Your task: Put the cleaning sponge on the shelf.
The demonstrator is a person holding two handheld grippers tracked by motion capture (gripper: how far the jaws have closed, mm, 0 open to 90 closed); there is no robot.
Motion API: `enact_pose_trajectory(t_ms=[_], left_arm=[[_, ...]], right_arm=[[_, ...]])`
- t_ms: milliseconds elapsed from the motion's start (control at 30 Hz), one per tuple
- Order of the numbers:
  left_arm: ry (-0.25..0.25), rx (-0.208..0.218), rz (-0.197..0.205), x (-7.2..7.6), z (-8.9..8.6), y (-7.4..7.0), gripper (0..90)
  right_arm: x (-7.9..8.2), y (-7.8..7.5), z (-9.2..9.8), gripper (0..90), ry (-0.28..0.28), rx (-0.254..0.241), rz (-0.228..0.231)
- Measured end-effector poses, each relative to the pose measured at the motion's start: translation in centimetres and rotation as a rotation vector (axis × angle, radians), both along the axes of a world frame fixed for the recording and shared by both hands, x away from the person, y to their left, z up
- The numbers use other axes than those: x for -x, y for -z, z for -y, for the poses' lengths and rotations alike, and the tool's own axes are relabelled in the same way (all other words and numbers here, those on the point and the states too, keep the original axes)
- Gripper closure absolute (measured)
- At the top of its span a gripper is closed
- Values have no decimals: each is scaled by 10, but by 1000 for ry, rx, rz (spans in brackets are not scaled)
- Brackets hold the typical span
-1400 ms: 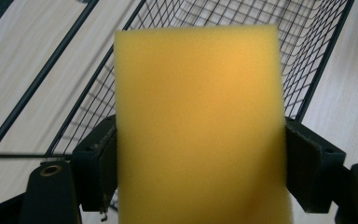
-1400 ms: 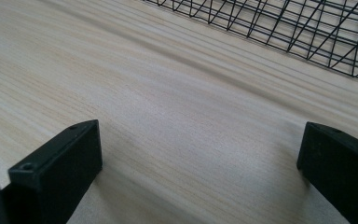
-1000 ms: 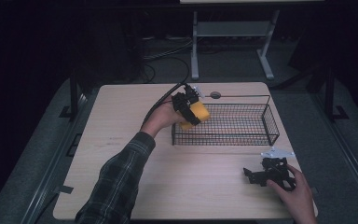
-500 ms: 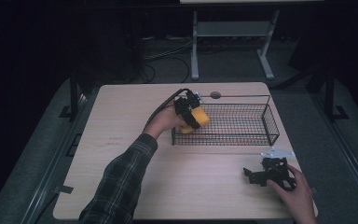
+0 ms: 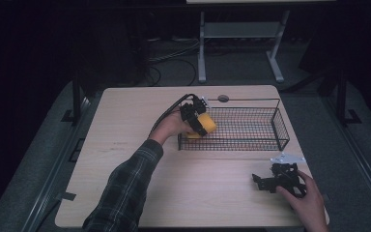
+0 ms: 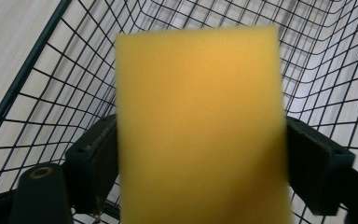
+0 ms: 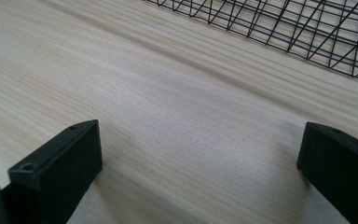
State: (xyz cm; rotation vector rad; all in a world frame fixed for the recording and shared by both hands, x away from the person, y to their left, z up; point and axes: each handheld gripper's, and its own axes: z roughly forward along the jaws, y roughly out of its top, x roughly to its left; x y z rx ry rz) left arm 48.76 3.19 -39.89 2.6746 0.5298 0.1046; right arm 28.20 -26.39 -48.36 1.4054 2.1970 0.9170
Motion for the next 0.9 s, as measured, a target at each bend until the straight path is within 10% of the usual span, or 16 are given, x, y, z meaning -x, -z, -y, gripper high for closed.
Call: enact_pose_trajectory(t_ms=[900], left_arm=[[-70,120,45,21,-36,-36,171]], right_arm=[[0,0,0,0,0,2,1]])
